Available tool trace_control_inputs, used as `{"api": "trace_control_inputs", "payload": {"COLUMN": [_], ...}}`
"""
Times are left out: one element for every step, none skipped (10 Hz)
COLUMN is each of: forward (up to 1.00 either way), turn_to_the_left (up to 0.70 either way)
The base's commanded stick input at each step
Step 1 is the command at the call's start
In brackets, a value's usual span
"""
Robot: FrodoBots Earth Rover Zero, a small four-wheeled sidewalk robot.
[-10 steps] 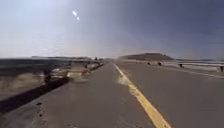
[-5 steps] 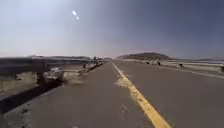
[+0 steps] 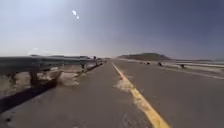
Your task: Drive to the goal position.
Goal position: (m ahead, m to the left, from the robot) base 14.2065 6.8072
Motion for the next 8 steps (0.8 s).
{"api": "trace_control_inputs", "payload": {"forward": [0.50,0.50,0.50,0.50,0.50,0.50,0.50,0.50], "turn_to_the_left": [0.00,0.00,0.00,0.00,0.00,0.00,0.00,0.00]}}
